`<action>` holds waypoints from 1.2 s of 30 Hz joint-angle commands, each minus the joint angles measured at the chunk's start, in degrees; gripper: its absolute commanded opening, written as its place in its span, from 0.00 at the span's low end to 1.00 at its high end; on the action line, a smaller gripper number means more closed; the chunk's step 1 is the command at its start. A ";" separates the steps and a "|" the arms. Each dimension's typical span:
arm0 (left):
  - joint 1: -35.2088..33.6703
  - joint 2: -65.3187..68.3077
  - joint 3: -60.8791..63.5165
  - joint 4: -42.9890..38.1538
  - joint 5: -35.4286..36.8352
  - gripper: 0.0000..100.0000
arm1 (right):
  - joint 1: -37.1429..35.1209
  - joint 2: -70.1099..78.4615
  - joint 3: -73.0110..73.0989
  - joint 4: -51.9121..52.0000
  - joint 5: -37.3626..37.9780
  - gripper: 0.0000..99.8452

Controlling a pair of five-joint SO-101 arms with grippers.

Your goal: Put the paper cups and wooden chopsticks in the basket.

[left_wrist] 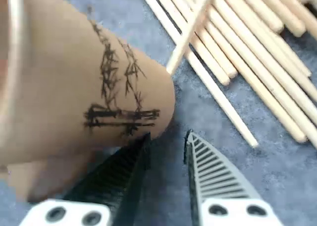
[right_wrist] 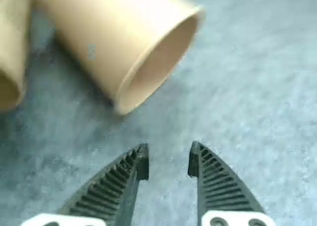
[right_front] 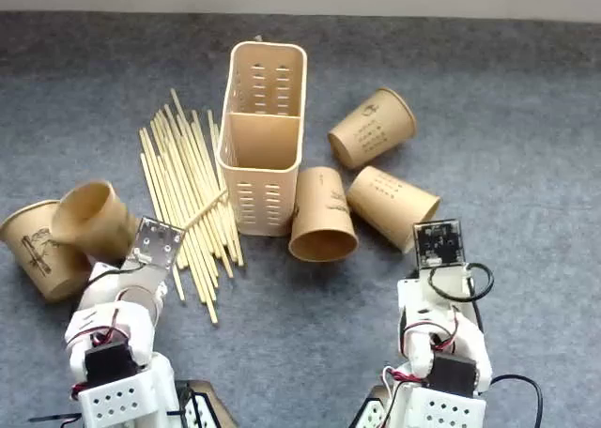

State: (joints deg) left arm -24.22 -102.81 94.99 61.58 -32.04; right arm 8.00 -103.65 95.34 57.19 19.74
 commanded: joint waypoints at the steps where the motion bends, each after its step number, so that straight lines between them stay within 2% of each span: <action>1: -0.04 -0.40 -12.35 -1.49 11.43 0.14 | 1.71 -0.75 3.56 -1.89 -0.35 0.14; 6: 3.03 -0.40 -4.09 -1.93 13.10 0.14 | 0.92 -0.75 7.52 -2.24 -0.09 0.14; 10: 4.97 -0.40 -7.08 -1.93 13.01 0.14 | -0.75 -0.75 7.34 -1.98 -0.18 0.14; 12: 1.19 -0.31 -12.09 -2.29 12.92 0.14 | -0.75 -0.75 7.34 -1.89 -0.26 0.14; 16: -12.00 0.31 -18.68 -6.77 13.36 0.14 | -0.40 -0.75 7.78 -1.27 0.00 0.14; 19: -17.80 1.27 -20.88 -8.00 13.01 0.14 | -0.66 -0.75 7.52 -0.92 0.00 0.14; 22: -21.76 7.25 -23.08 -12.66 8.97 0.14 | -0.66 -0.75 7.43 -0.92 0.00 0.14; 26: -26.33 26.33 -29.49 -20.40 8.26 0.14 | -0.66 -0.75 7.78 -0.66 0.00 0.14; 28: -27.03 40.13 -37.49 -19.43 8.26 0.14 | -0.66 -0.75 7.78 -0.66 0.00 0.14; 32: -26.95 70.64 -62.46 -8.70 8.09 0.14 | -0.66 -0.75 7.78 -0.66 0.00 0.14; 36: -27.47 99.21 -94.11 10.37 3.96 0.14 | -0.66 -0.66 7.78 -0.66 0.00 0.14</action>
State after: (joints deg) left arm -50.68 -27.21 28.35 59.12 -25.63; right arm 7.91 -103.65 95.34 56.31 19.74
